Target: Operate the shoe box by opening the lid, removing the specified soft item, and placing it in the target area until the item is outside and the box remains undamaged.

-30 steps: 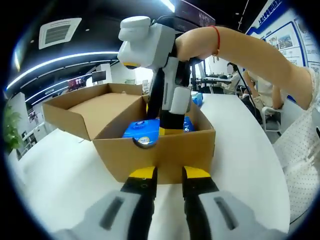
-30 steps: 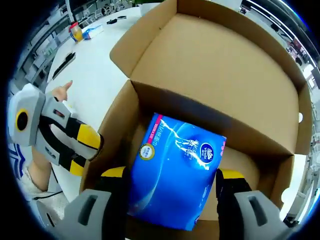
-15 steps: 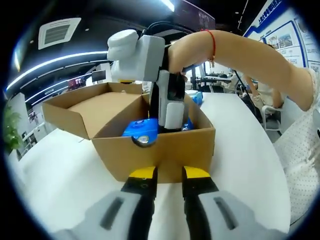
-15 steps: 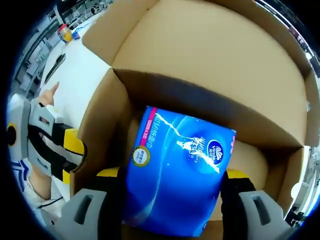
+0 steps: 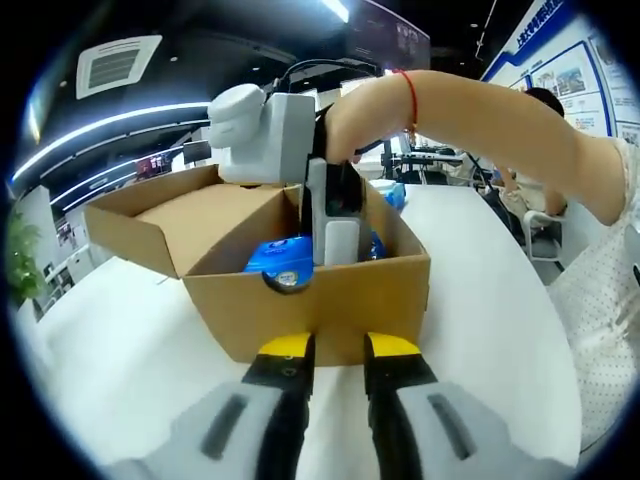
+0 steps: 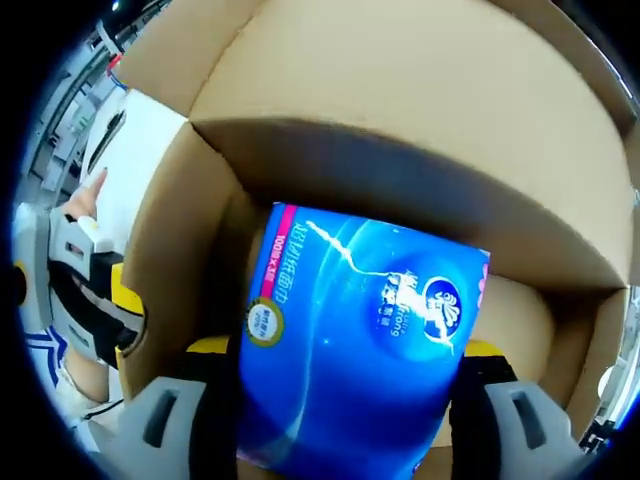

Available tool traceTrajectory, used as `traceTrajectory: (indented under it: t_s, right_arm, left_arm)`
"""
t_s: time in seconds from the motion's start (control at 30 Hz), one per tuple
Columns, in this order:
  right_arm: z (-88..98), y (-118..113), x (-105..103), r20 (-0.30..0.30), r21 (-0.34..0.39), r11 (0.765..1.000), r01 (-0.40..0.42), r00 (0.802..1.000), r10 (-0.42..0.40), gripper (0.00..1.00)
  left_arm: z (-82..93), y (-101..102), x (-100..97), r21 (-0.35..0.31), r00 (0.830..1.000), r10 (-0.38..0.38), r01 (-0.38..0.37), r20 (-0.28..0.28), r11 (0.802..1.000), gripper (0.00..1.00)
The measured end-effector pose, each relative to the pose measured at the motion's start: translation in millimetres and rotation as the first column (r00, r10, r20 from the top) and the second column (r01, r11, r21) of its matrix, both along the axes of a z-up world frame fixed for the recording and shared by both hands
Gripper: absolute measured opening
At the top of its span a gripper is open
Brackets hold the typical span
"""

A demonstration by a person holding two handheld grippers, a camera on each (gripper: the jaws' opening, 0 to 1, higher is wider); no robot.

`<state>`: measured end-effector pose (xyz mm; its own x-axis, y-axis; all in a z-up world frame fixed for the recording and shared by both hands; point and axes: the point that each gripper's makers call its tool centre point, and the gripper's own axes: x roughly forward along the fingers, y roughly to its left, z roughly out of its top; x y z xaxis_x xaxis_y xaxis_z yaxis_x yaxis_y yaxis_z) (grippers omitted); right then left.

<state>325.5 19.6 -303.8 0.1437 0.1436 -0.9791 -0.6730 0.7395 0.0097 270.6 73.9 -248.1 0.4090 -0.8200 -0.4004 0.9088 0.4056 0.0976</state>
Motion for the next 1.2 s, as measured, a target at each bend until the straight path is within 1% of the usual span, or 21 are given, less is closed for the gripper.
traceTrajectory:
  t_s: [0.13,0.33,0.57,0.87,1.07,1.2]
  right_arm:
    - [-2.2,0,-1,-0.008,0.005,1.000,-0.003,1.000,0.003,0.89]
    - [-1.6,0,0,-0.002,0.008,1.000,0.001,1.000,-0.001,0.87]
    - [1.4,1,0,0.013,0.035,0.999,0.005,1.000,-0.006,0.82]
    - [4.8,2,-2,0.028,0.017,1.000,-0.002,1.000,0.001,0.77]
    - [6.9,2,-3,0.029,0.022,1.000,-0.005,1.000,0.004,0.76]
    - [9.4,2,-2,0.032,0.025,1.000,-0.003,0.999,0.002,0.75]
  left_arm:
    - [-0.6,0,-0.9,0.003,1.000,0.000,0.000,0.002,1.000,0.20]
    - [-0.9,-1,-1.9,0.001,1.000,0.000,0.000,0.000,1.000,0.20]
    - [-1.6,0,-1.4,0.009,1.000,-0.003,0.003,0.004,1.000,0.19]
    - [-1.8,0,-2.0,0.010,1.000,-0.003,0.003,0.005,1.000,0.19]
    - [-2.5,0,-1.9,0.012,1.000,-0.003,0.003,0.005,1.000,0.19]
    - [-5.1,0,-0.8,0.024,1.000,-0.003,0.003,0.004,1.000,0.19]
